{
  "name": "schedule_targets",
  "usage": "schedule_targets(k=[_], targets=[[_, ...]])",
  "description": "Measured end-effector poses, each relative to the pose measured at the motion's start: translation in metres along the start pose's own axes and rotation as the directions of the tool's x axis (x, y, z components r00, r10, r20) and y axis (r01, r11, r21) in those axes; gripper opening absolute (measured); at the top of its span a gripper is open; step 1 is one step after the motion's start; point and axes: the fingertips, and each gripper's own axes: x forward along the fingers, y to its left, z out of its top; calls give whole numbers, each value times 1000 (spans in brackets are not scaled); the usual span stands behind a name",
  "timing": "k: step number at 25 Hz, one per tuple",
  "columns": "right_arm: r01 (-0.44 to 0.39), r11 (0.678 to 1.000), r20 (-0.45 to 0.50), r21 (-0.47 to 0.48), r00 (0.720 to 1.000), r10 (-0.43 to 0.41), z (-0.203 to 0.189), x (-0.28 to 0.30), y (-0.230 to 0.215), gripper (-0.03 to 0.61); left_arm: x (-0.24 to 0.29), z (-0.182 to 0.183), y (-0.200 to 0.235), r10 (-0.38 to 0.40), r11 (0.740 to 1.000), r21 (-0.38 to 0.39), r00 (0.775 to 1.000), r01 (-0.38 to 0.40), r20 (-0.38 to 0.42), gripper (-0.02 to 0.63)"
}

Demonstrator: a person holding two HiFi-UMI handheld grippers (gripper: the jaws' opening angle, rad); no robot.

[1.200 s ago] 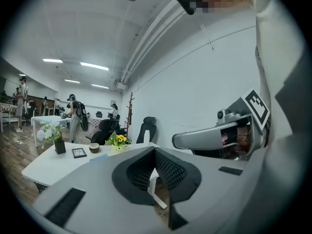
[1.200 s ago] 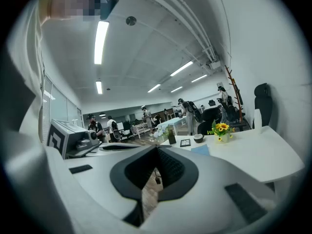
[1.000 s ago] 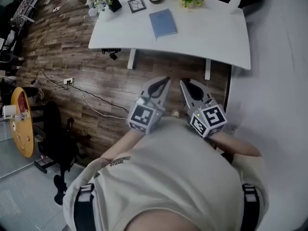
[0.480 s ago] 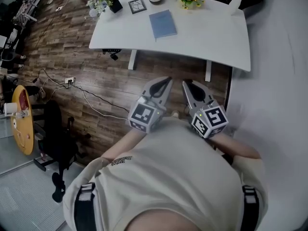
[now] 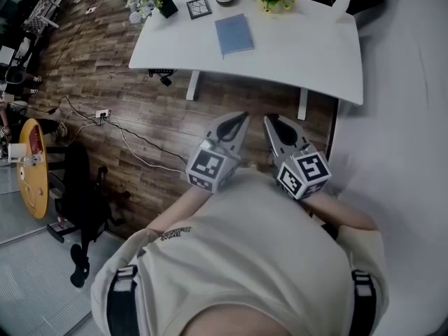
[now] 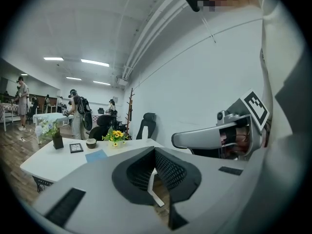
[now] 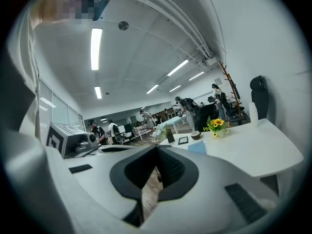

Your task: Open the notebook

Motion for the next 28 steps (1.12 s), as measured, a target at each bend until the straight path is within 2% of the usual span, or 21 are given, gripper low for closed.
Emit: schedule_targets(k=[17, 28], targets=[[-25, 1000, 11, -5, 1000, 25, 3, 2, -11, 3, 3, -7, 1, 68, 998, 3, 998, -68, 17, 2], [-29, 999, -12, -42, 1000, 29, 6, 38, -26, 3, 19, -4, 45, 97, 995, -13, 994, -97, 42, 2]])
